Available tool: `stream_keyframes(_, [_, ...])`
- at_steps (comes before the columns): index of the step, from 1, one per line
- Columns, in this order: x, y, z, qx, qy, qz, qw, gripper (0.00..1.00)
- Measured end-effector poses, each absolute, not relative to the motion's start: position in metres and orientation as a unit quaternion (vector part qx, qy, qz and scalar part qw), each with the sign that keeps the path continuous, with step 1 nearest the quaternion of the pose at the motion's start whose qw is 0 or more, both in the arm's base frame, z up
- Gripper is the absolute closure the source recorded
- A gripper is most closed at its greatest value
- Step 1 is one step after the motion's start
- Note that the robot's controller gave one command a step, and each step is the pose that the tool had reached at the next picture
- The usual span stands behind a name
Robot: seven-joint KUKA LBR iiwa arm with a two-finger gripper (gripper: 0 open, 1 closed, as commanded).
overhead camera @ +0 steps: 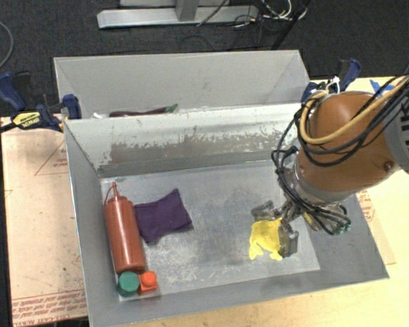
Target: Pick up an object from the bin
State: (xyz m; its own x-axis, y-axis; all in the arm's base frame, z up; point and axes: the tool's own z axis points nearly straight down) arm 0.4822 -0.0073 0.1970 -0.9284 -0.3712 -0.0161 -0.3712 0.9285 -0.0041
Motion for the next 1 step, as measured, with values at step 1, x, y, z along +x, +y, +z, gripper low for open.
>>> stream_keyframes(1, [0.4799, -0.0085, 0.2869, -0.172, 0.985, 0.000, 0.010, 1.00])
